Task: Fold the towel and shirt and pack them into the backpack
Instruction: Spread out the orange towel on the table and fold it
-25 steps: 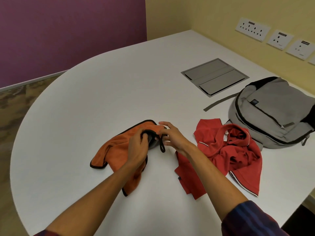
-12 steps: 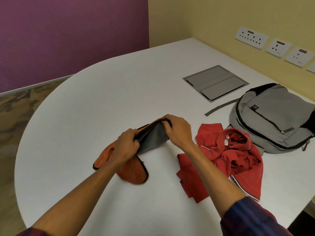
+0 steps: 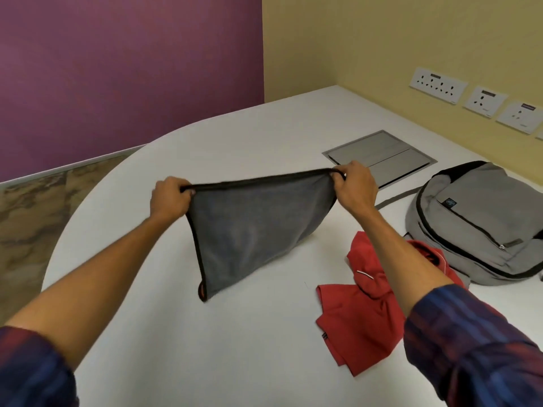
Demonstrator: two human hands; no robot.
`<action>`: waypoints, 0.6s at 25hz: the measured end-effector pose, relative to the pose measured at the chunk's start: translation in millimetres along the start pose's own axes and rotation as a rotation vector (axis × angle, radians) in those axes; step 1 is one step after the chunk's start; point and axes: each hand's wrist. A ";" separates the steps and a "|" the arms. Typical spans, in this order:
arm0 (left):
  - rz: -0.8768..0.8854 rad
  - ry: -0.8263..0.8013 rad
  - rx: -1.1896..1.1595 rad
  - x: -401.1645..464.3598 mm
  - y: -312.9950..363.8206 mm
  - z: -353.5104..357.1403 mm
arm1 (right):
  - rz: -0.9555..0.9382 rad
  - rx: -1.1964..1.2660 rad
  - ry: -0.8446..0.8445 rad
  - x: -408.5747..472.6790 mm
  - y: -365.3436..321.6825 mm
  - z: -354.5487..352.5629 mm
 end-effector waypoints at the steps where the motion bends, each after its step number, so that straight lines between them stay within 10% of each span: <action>1: 0.047 0.086 -0.025 10.1 10.5 -10.7 | -0.007 0.029 0.062 8.5 -5.0 -8.6; 7: 0.197 0.443 -0.272 3.3 39.1 -53.1 | -0.015 0.485 0.324 8.6 -32.8 -44.8; 15: -0.058 0.014 -0.218 -126.9 -78.1 9.2 | 0.039 0.387 -0.282 -144.5 29.8 20.1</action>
Point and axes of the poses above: each hand's wrist, its own x-axis towards the middle knuckle, its own z-axis out of the palm, y = z × x
